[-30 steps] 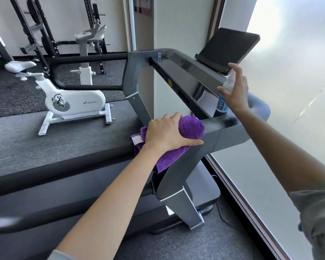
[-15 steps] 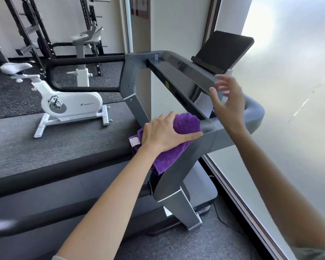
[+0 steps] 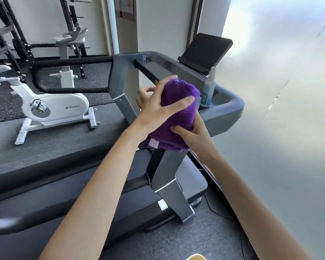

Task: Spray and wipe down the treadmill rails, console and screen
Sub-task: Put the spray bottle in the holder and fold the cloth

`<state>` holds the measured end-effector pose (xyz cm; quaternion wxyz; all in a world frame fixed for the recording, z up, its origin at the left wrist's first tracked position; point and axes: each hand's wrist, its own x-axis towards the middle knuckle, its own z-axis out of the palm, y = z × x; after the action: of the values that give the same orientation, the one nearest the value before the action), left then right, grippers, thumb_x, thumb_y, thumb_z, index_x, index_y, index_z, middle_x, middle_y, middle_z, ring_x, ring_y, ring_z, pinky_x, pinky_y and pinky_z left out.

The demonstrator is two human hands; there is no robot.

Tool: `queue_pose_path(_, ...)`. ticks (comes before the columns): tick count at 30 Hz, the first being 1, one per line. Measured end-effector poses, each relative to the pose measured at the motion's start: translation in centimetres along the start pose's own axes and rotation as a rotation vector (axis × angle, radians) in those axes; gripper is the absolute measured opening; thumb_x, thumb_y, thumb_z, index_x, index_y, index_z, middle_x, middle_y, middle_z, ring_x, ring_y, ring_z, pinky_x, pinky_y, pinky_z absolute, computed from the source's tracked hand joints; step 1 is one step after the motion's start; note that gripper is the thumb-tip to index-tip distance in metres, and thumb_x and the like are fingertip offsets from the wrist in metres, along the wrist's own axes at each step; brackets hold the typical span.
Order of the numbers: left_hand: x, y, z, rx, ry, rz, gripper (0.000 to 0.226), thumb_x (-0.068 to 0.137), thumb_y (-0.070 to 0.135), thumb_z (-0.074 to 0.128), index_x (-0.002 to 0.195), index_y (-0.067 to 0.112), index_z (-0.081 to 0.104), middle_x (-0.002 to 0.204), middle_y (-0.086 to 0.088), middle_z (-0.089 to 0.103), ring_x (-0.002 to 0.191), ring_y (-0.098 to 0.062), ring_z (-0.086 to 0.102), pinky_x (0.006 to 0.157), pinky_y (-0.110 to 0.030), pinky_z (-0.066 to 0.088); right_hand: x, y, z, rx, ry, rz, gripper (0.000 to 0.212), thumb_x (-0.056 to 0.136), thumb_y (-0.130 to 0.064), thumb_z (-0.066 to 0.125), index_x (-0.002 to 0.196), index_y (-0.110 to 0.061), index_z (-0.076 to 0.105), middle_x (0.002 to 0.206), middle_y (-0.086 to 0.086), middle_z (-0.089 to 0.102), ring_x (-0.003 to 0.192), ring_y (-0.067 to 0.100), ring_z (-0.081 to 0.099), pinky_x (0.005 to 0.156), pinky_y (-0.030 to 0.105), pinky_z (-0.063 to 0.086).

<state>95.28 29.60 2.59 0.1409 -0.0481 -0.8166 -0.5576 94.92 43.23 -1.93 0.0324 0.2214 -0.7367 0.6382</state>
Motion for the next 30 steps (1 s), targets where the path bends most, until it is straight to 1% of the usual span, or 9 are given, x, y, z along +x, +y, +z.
queue_pose_path(4,-1.6,0.7,-2.4,0.200,-0.112,0.258,0.054,0.061,0.065,0.063,0.112,0.050,0.056,0.130,0.011,0.030,0.126,-0.012,0.023,0.108,-0.025,0.017,-3.9,-0.8,-2.4,0.021,0.060,0.083,0.045,0.074,-0.003,0.061,0.111,-0.028,0.058,0.092,-0.015,0.072,0.088,0.003,0.066,0.077,0.020,0.054)
queue_pose_path(7,-3.1,0.7,-2.4,0.125,-0.389,0.414,0.045,0.072,0.042,0.079,0.113,0.037,0.061,0.127,0.011,0.052,0.123,-0.006,0.041,0.102,-0.011,0.026,-8.2,-1.1,-2.9,0.017,0.079,0.176,0.043,0.074,-0.001,0.063,0.109,-0.026,0.059,0.090,-0.018,0.074,0.087,-0.001,0.067,0.075,0.017,0.053)
queue_pose_path(10,-4.9,0.0,-0.3,-0.021,-0.657,0.279,0.024,0.077,0.024,0.080,0.095,0.029,0.065,0.090,0.012,0.068,0.085,-0.001,0.061,0.078,-0.014,0.048,-13.0,-0.5,-2.7,-0.014,0.155,0.260,0.046,0.074,-0.002,0.065,0.111,-0.029,0.060,0.094,-0.019,0.073,0.090,0.000,0.067,0.078,0.019,0.053)
queue_pose_path(12,-6.3,-1.0,2.1,-0.042,-0.743,0.218,0.020,0.080,0.021,0.078,0.093,0.026,0.063,0.078,0.015,0.067,0.072,-0.002,0.062,0.068,-0.015,0.049,-16.5,0.4,-2.9,-0.011,0.226,0.321,0.051,0.075,-0.002,0.066,0.114,-0.034,0.061,0.098,-0.018,0.073,0.093,0.002,0.067,0.080,0.021,0.054)
queue_pose_path(16,-9.7,-4.0,7.9,-0.162,-0.797,0.048,0.017,0.088,0.022,0.070,0.102,0.021,0.061,0.099,-0.001,0.070,0.086,-0.013,0.067,0.080,-0.030,0.054,-23.6,2.2,-4.3,0.017,0.405,0.446,0.048,0.076,-0.016,0.075,0.114,-0.043,0.063,0.105,-0.014,0.074,0.098,0.004,0.068,0.079,0.018,0.054)
queue_pose_path(18,-11.7,-5.6,10.8,-0.236,-0.778,-0.034,0.017,0.089,0.025,0.069,0.103,0.022,0.059,0.097,-0.001,0.068,0.085,-0.012,0.066,0.076,-0.025,0.053,-27.0,3.7,-5.4,0.040,0.482,0.522,0.046,0.073,-0.026,0.081,0.116,-0.034,0.065,0.107,-0.010,0.074,0.099,0.006,0.069,0.079,0.018,0.053)
queue_pose_path(22,-16.6,-9.2,16.7,-0.452,-0.645,-0.172,0.012,0.092,0.018,0.064,0.098,0.022,0.054,0.089,0.008,0.062,0.076,0.000,0.059,0.067,-0.016,0.048,-33.6,8.3,-6.9,0.224,0.626,0.679,0.060,0.067,-0.025,0.088,0.121,-0.023,0.062,0.116,-0.002,0.073,0.103,0.013,0.070,0.074,0.020,0.053)
queue_pose_path(26,-20.9,-13.9,22.4,-0.439,-0.687,-0.345,0.017,0.092,0.012,0.064,0.099,0.022,0.052,0.094,0.004,0.063,0.083,-0.005,0.060,0.076,-0.020,0.049,-37.6,13.7,-7.1,0.337,0.857,0.717,0.054,0.077,0.010,0.075,0.120,-0.017,0.058,0.108,0.001,0.075,0.096,0.015,0.073,0.073,0.026,0.058)
queue_pose_path(30,-22.3,-19.8,26.9,-0.141,-0.821,-0.377,0.032,0.078,0.000,0.076,0.088,0.019,0.052,0.086,0.002,0.062,0.076,-0.007,0.058,0.063,-0.010,0.047,-40.6,19.1,-7.1,0.119,0.958,0.878,0.052,0.075,0.020,0.067,0.114,-0.015,0.058,0.105,0.004,0.070,0.090,0.010,0.068,0.074,0.020,0.054)
